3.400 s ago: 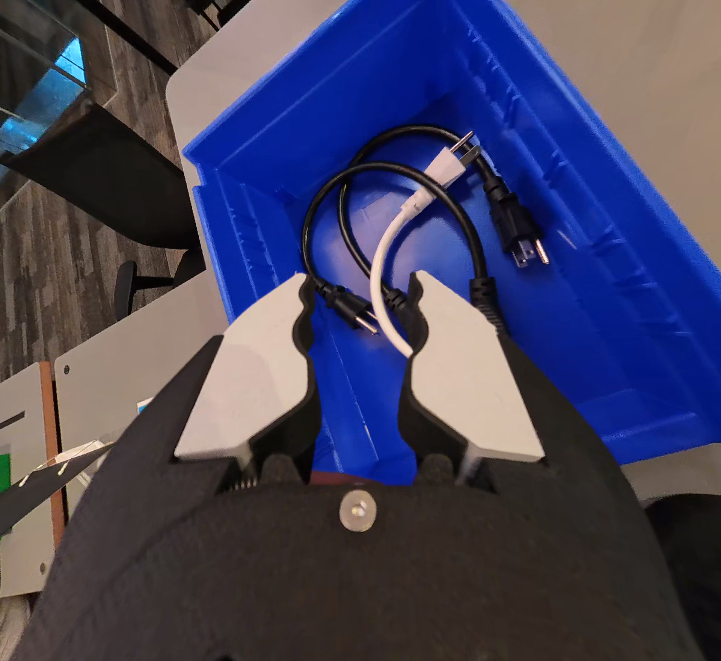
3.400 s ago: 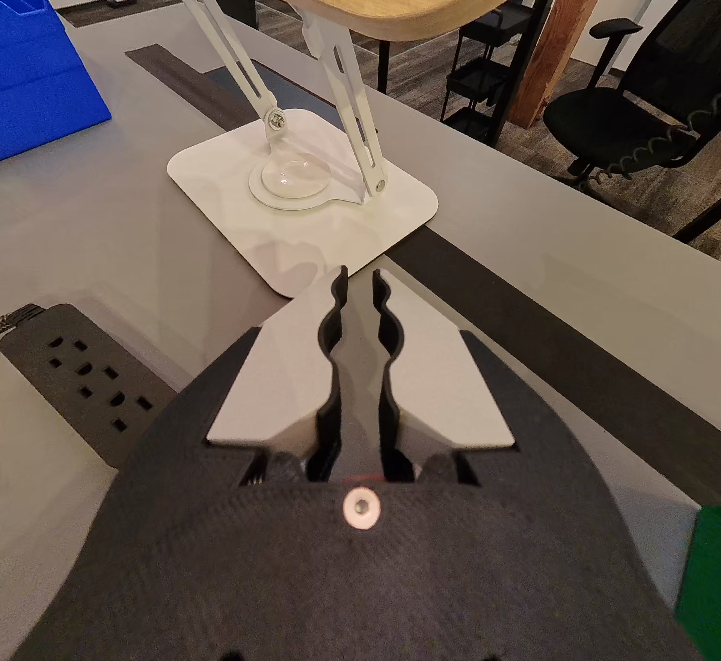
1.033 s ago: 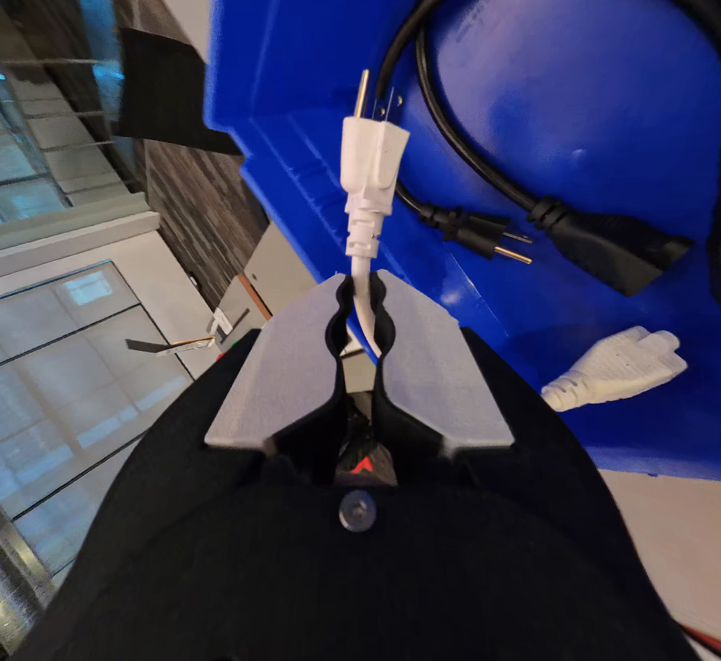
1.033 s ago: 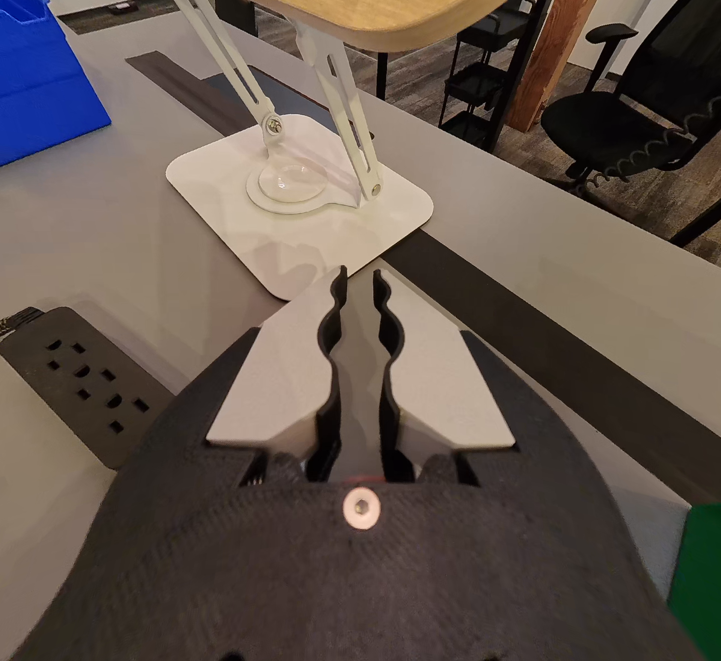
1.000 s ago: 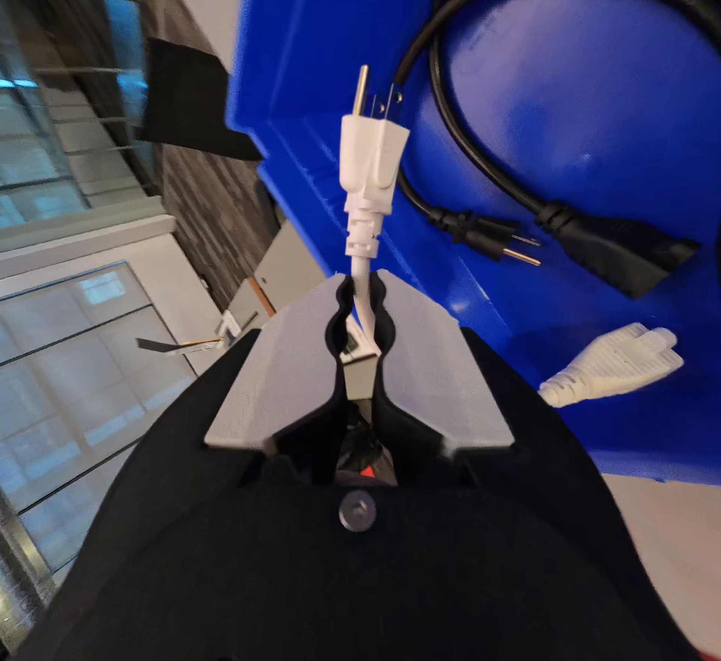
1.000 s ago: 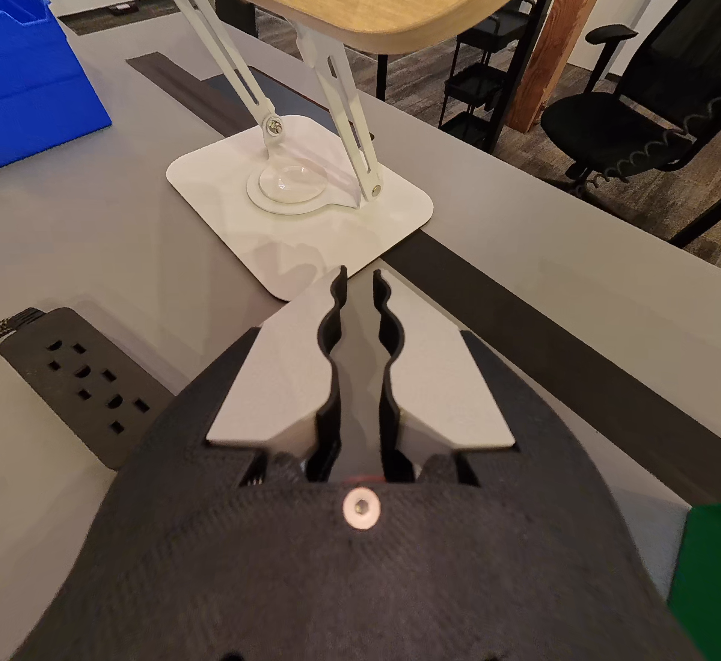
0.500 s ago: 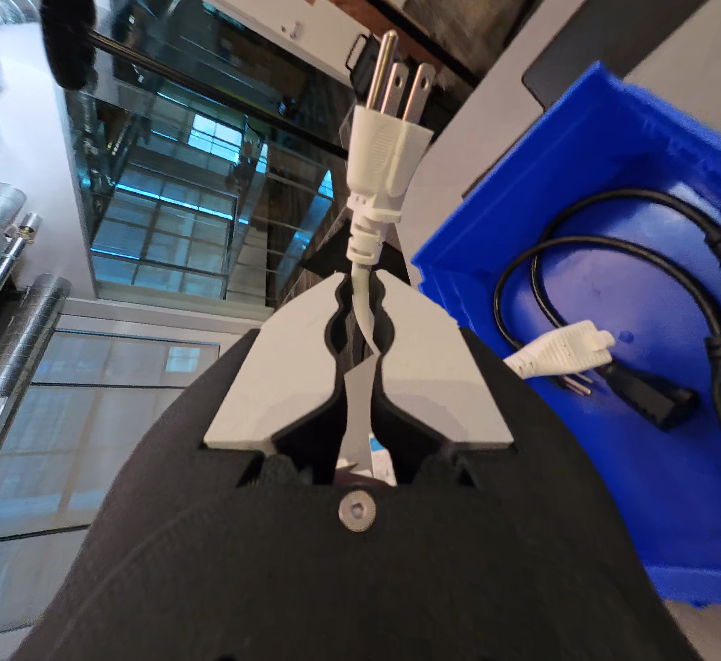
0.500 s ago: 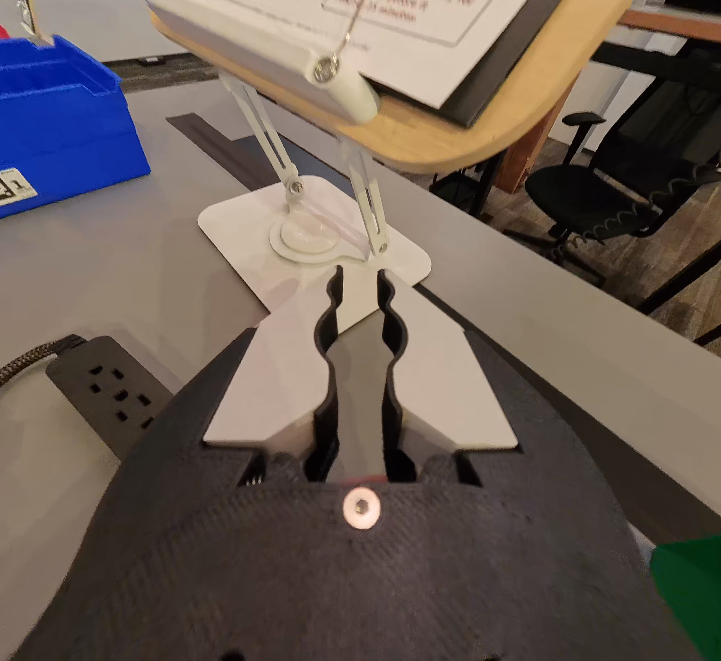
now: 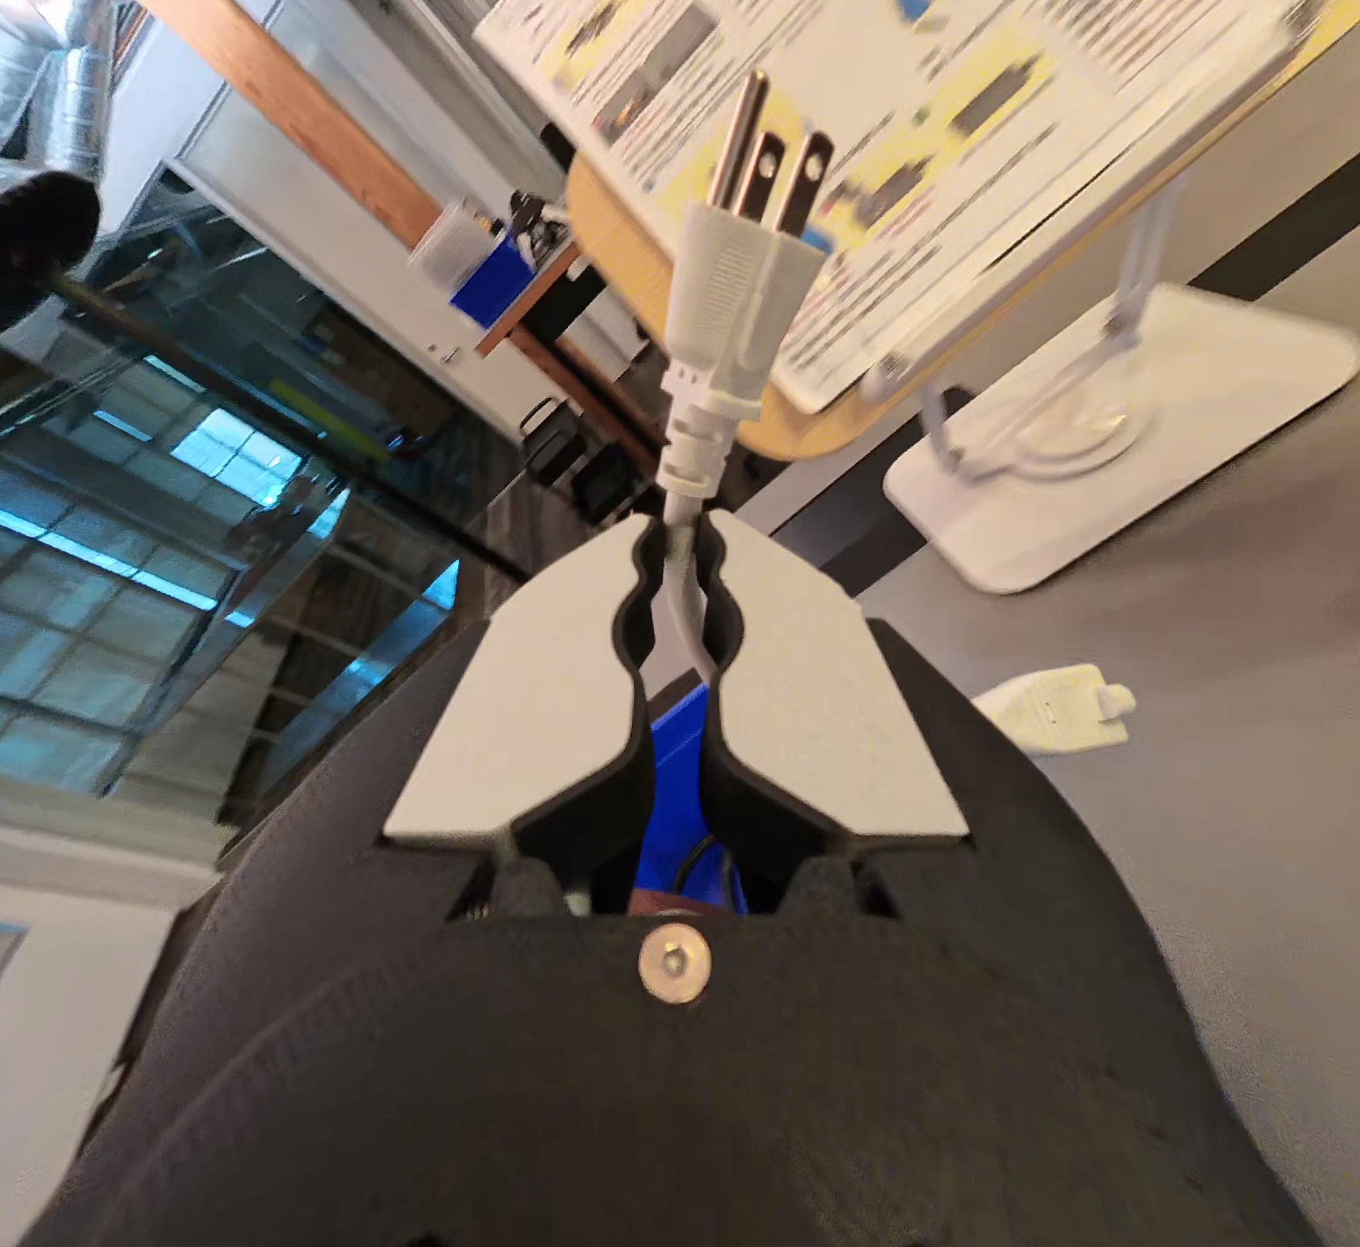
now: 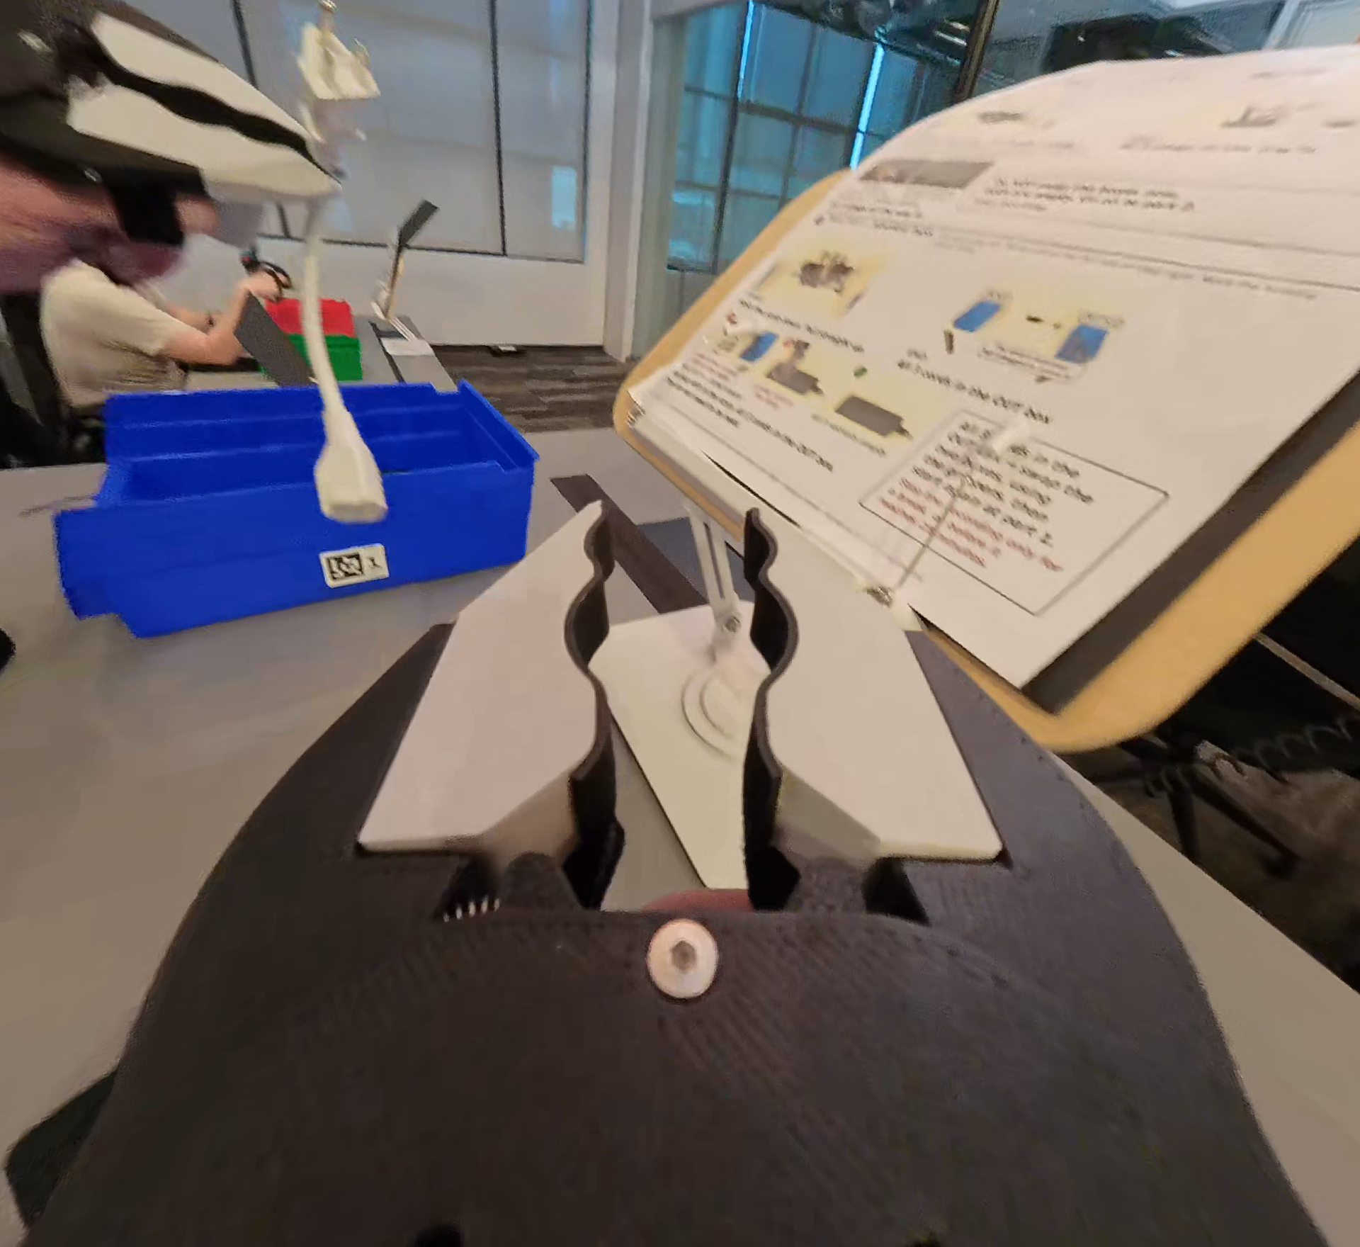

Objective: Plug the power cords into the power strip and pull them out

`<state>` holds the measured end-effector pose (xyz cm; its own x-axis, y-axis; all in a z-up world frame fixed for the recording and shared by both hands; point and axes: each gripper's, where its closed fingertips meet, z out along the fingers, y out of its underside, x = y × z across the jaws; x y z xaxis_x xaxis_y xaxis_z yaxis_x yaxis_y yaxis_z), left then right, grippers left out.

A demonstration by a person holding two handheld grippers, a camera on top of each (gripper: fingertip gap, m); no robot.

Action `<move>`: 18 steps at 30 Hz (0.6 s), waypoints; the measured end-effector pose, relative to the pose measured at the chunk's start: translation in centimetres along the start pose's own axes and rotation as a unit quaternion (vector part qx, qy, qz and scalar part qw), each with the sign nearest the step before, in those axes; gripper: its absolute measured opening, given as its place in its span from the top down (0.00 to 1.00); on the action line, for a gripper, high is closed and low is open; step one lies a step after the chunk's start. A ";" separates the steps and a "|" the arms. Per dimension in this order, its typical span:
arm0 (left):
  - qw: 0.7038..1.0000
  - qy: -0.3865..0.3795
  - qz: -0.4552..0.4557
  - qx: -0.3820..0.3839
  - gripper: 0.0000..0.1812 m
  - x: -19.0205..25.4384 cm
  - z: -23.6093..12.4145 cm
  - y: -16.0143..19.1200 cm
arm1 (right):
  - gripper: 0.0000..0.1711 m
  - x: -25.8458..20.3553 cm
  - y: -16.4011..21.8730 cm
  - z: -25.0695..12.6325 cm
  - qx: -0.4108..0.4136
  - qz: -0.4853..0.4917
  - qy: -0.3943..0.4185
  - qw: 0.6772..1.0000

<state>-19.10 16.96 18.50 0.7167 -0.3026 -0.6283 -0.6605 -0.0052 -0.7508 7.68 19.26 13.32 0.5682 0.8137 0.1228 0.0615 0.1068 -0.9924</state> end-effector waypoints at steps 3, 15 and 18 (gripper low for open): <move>0.999 0.032 -0.016 0.029 0.96 3.3 1.3 -2.1 | 0.78 -1.4 -1.6 0.3 0.026 0.015 -0.025 0.999; 0.991 0.130 0.001 0.009 0.96 12.6 5.7 -4.3 | 0.70 -4.1 -2.3 1.8 -0.009 -0.156 0.009 0.988; 0.986 0.161 -0.043 0.031 0.96 13.6 6.0 -5.4 | 0.70 -5.3 -3.3 2.2 0.025 -0.086 -0.023 0.996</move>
<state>-4.48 18.54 12.76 0.6547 -0.5903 -0.4722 -0.5782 0.0114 -0.8158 2.67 15.84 16.01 0.5147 0.8060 0.2923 0.1133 0.2740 -0.9550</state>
